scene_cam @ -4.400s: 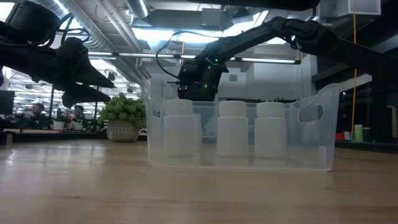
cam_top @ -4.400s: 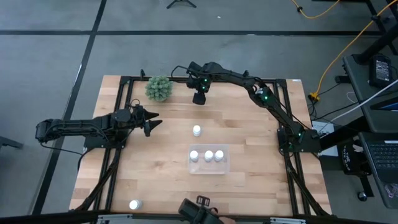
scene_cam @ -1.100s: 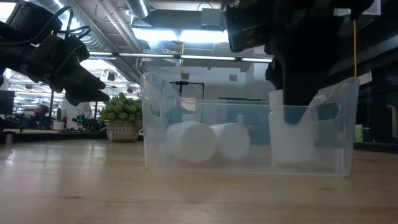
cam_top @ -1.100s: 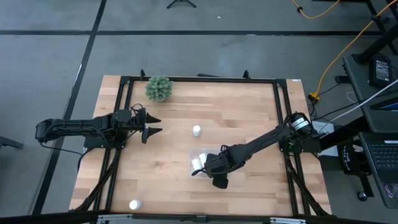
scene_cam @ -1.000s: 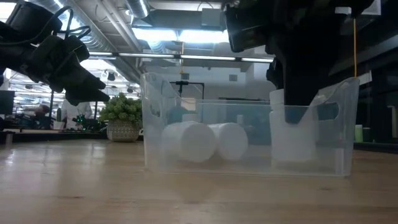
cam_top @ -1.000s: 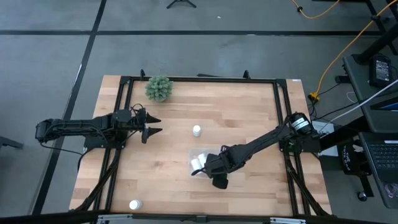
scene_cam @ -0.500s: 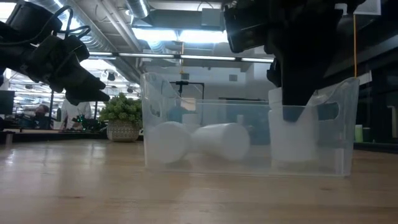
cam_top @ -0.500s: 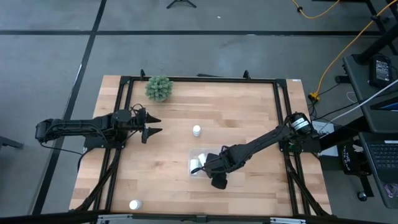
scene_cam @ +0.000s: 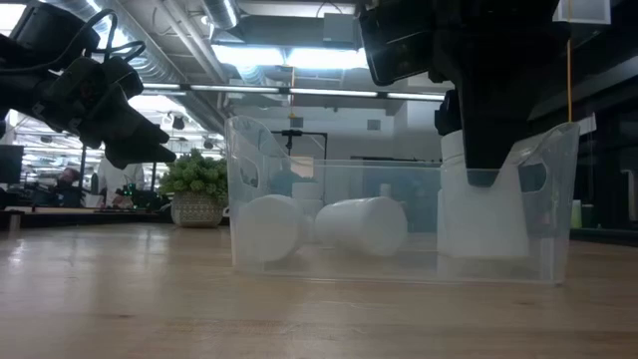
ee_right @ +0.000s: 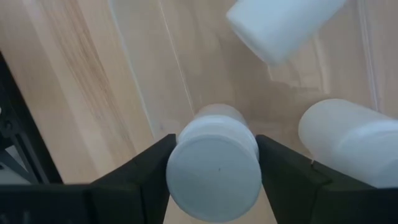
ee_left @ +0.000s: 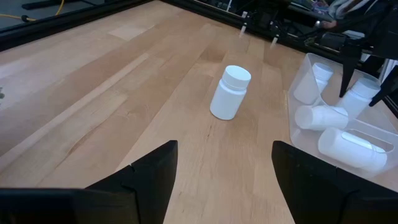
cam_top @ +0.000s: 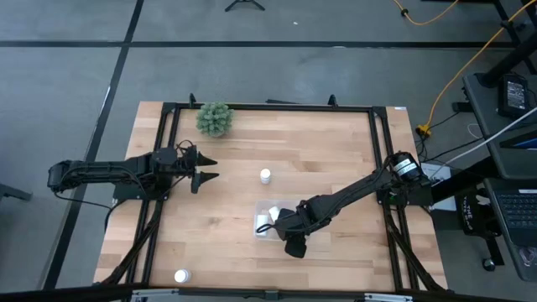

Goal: Pick and place pill bottles into a basket
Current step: Put the white medicine bottle into the transparent bin, then adjust the white medicine bottle on the transparent bin

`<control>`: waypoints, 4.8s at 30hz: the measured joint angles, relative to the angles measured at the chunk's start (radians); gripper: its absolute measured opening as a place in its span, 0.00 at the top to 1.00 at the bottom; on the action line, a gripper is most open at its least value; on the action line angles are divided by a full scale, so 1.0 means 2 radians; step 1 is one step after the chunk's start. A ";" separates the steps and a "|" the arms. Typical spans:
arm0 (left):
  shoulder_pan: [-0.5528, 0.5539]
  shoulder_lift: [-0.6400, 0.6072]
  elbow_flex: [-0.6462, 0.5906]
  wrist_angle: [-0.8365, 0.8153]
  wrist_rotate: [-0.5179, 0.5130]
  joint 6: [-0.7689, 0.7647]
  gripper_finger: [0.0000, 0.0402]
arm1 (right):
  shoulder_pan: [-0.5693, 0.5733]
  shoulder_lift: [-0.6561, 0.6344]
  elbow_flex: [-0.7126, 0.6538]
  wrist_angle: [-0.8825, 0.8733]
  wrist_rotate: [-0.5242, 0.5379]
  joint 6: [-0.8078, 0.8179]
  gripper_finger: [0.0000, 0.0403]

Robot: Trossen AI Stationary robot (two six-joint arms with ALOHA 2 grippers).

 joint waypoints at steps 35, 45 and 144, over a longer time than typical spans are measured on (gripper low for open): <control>0.000 0.000 0.000 0.000 0.000 0.000 0.37 | -0.003 -0.001 0.018 -0.021 0.000 0.023 0.11; 0.000 0.000 0.000 0.000 -0.001 0.000 0.37 | -0.005 -0.001 0.104 -0.087 0.011 0.005 0.13; 0.000 0.001 0.000 0.000 -0.002 0.005 0.37 | -0.085 0.110 0.162 -0.029 -0.029 0.137 0.50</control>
